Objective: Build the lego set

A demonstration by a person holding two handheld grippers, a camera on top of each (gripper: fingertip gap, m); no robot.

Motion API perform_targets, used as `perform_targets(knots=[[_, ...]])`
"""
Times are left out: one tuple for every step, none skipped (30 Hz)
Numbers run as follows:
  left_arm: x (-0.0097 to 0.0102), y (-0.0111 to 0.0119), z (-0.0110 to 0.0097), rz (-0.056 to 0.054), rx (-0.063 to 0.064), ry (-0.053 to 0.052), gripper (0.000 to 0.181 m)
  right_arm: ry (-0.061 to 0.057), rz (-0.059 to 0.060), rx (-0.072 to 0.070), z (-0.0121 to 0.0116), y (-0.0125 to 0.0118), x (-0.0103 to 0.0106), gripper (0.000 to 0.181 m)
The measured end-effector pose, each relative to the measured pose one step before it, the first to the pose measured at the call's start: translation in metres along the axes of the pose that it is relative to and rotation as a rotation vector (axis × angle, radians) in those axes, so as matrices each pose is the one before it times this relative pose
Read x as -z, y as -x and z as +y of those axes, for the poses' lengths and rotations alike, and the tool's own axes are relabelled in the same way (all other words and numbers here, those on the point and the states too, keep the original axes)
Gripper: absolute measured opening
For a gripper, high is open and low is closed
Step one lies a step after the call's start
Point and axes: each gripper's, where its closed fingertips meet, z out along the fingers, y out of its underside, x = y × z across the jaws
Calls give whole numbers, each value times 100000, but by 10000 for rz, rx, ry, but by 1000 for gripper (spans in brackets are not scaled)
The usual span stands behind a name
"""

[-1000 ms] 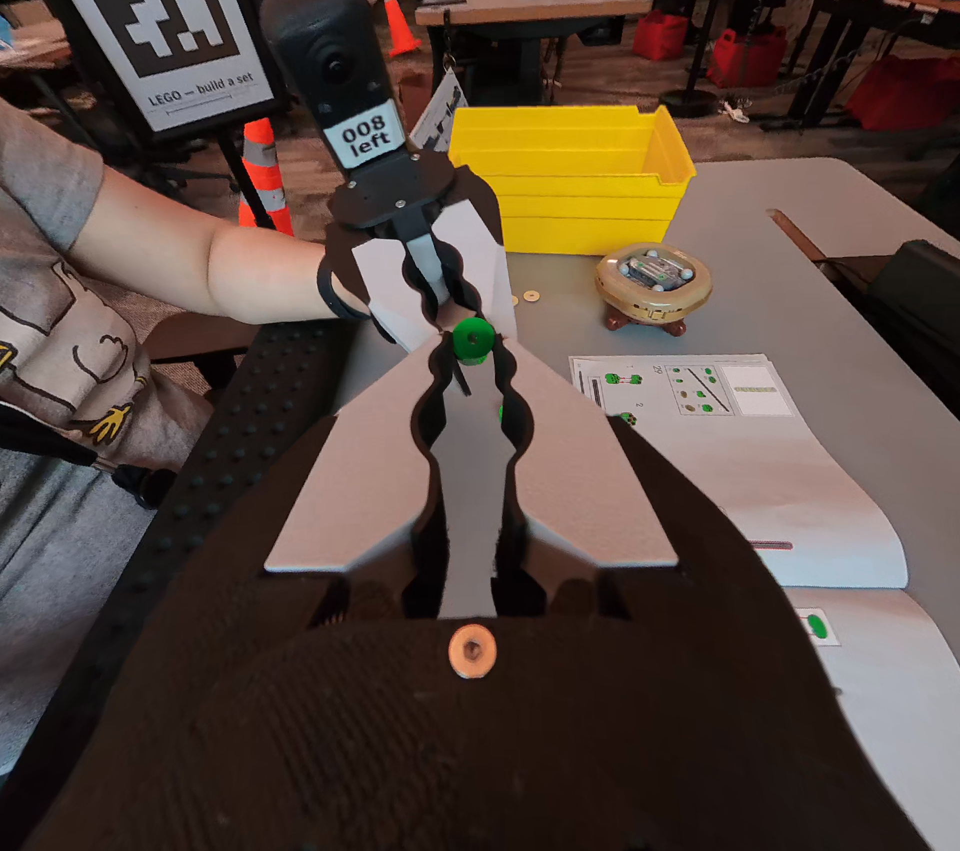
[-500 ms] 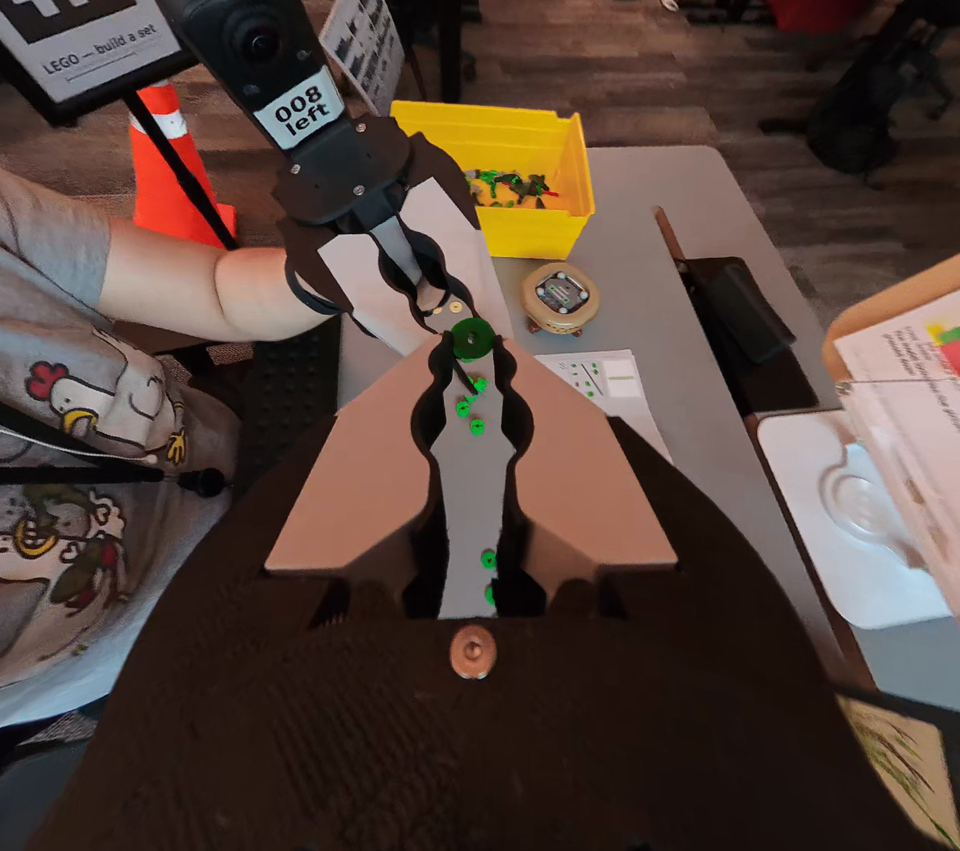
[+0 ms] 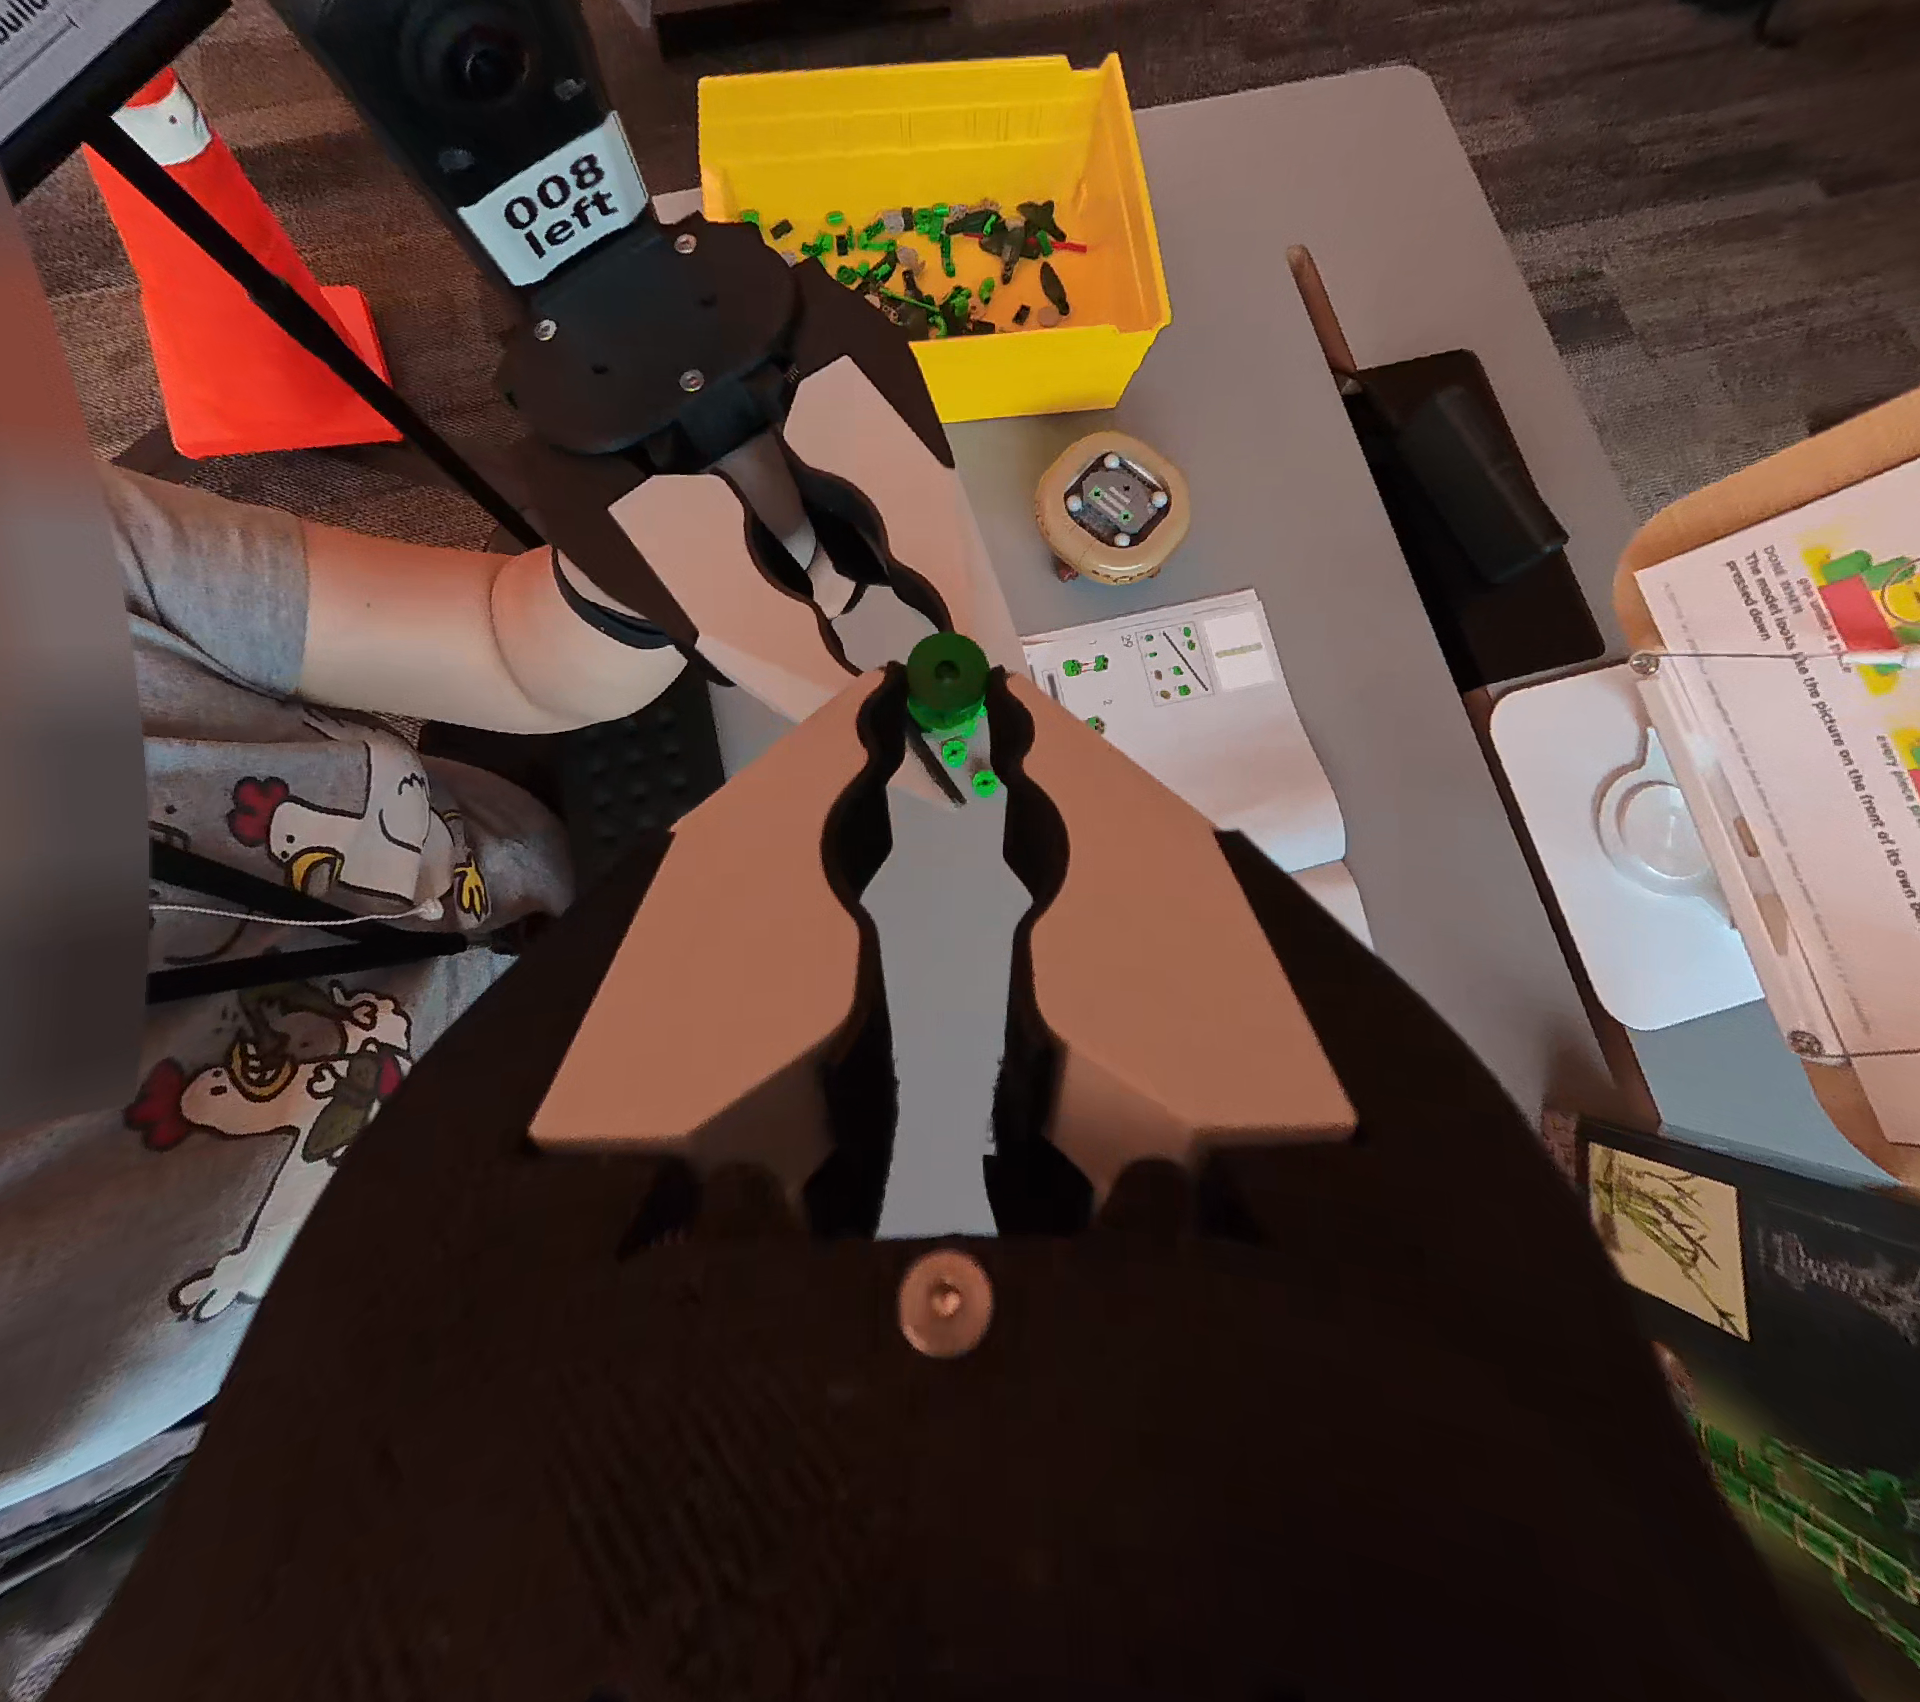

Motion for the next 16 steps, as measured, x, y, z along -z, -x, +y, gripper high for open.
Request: perform_targets(knots=[[213,110,-109,7,58,-48,14,15,2,-3,-201,45,-146,14],[173,105,-93,-7,23,-39,14,26,19,-14,-176,3,-85,14],[130,90,-116,-11,4,-57,14,33,25,17,-156,-6,-39,14],[110,46,-105,8,1,-52,14,44,-5,27,-122,55,-24,14],[63,28,-67,-3,-2,-31,14,49,21,19,-74,8,-22,14],[39,66,-17,-43,-15,-6,14,59,34,-16,-35,-39,-34,14],[21,74,16,-60,-40,7,14,75,43,-6,-11,-45,-33,14],[0,91,20,-68,-46,8,14,32,56,46,-15,-65,-32,14],[-4,83,31,-68,-38,14,14,36,71,25,19,-80,-16,14],[-28,49,21,-42,-22,4,14,25,44,10,24,-44,9,14],[-36,-23,-1,3,8,-18,14,-5,-3,19,13,13,17,14],[-21,-68,-30,34,28,-35,14,-28,-44,-27,0,33,56,14],[-6,-70,-52,46,36,-48,14,-72,-65,-70,-41,36,70,14],[0,-89,-46,58,41,-37,14,-107,-19,-103,-87,-66,75,14],[3,-67,-17,49,35,-12,14,-141,88,-90,-116,-270,86,14],[10,7,4,7,26,3,14,-93,35,-77,-23,-198,63,14]])
